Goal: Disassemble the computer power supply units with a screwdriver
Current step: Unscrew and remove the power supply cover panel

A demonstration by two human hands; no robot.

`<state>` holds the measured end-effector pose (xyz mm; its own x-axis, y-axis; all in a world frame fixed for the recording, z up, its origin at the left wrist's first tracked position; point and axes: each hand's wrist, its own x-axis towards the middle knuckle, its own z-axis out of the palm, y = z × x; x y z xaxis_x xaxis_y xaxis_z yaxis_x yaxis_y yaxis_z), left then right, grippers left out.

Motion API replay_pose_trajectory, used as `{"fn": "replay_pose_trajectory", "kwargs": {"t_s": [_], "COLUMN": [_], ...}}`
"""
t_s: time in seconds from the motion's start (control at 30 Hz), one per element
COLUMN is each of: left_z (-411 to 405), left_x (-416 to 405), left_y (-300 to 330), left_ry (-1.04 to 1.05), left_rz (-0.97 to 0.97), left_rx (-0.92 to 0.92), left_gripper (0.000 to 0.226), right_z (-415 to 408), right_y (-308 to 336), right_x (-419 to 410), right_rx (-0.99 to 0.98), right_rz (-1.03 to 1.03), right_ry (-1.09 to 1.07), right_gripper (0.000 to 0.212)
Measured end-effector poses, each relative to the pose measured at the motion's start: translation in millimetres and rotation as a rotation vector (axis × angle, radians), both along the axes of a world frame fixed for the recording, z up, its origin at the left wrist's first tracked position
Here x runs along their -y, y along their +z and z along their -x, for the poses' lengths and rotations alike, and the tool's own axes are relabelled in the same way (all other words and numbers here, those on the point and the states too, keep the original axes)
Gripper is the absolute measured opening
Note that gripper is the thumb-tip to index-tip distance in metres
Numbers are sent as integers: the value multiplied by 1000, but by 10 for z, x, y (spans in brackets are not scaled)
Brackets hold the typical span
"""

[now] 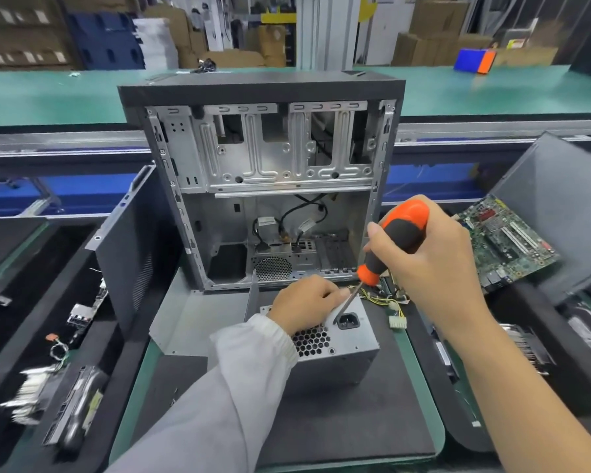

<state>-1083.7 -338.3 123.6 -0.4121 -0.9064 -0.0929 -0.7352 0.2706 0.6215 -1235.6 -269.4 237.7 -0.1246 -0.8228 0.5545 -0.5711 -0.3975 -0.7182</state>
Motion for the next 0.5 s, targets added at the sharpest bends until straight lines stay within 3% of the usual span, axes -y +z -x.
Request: {"fn": "replay_pose_trajectory", "kwargs": {"t_s": [0.17, 0.3, 0.5], "left_z": [10, 11, 25], "left_x": [-6, -14, -25], "left_y": [-10, -10, 9], "left_ry": [-11, -5, -18], "left_rz": [-5, -10, 12], "left_rx": [-13, -47, -27], "left_gripper": [57, 55, 52], "right_z": [-83, -174, -204], "right_y": [79, 204, 333], "right_x": [4, 106, 103], "right_rx": [-30, -281, -422], "right_rz": [-4, -113, -148], "right_ry": [63, 138, 261], "right_gripper": [26, 33, 39]}}
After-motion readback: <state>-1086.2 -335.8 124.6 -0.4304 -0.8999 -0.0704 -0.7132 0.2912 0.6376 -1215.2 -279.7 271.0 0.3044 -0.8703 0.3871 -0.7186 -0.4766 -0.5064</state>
